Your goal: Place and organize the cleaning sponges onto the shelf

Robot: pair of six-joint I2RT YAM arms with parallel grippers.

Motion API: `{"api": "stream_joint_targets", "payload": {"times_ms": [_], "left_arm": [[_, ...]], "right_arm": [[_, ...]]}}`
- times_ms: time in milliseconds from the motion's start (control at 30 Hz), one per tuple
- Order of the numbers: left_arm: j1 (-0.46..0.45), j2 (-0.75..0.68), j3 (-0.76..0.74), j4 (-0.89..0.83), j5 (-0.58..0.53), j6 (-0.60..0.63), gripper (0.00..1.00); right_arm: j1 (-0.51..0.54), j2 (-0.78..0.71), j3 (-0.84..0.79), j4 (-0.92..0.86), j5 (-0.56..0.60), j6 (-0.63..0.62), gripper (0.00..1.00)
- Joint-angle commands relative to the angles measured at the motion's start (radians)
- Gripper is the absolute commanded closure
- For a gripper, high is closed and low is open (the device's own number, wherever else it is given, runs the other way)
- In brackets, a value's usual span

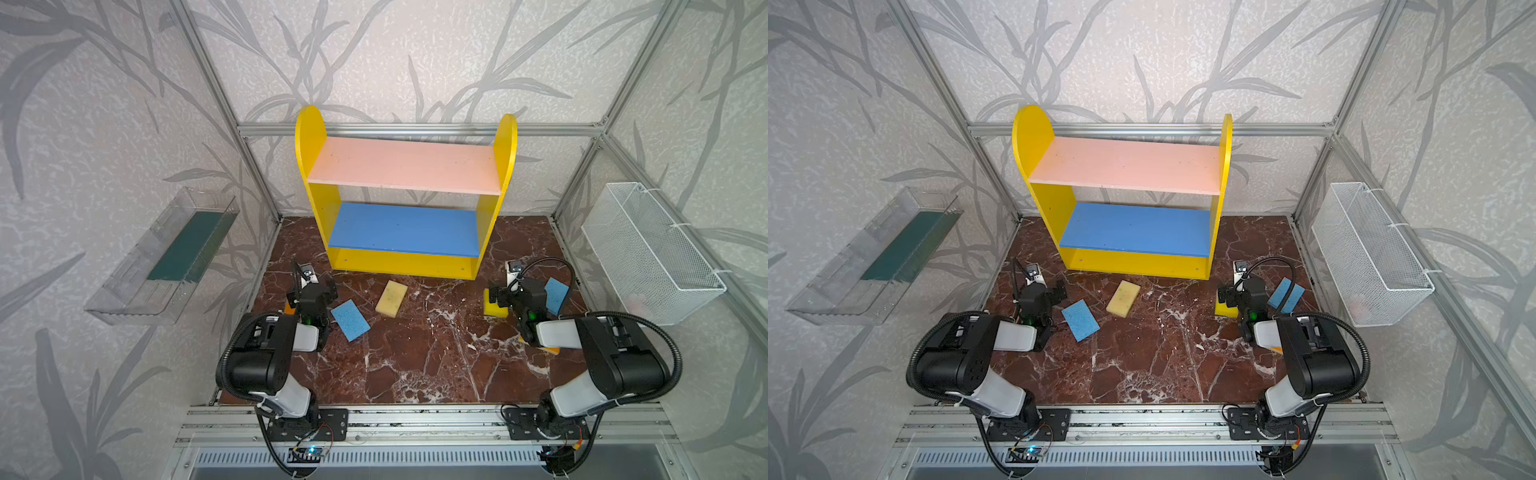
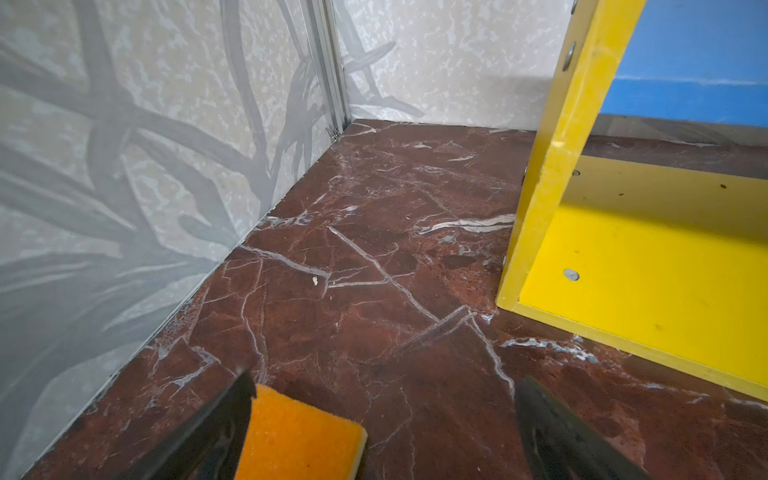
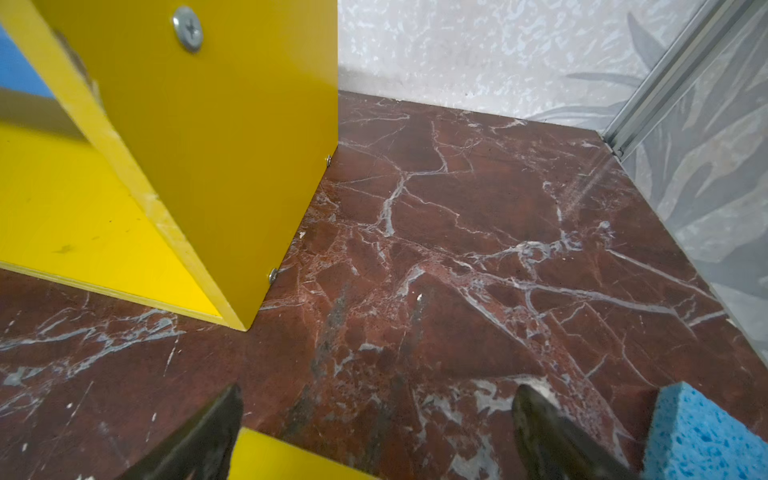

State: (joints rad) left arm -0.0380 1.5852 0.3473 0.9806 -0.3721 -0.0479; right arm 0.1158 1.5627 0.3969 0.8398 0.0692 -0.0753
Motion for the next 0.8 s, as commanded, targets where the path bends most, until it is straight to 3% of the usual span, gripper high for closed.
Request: {"api": "stream_joint_targets", "payload": {"times_ms": [0, 767], "left_arm": [[0.005, -0.007, 0.014, 0.021, 0.002, -0.003, 0.01], [0.008, -0.008, 0.022, 0.005, 0.009, -0.008, 0.01]], "right_arm": [[-0.004, -0.018, 0.01, 0.007, -0.005, 0.001, 0.01], [-0.004, -0.016, 0.011, 0.008, -0.005, 0.002, 0.01]]}}
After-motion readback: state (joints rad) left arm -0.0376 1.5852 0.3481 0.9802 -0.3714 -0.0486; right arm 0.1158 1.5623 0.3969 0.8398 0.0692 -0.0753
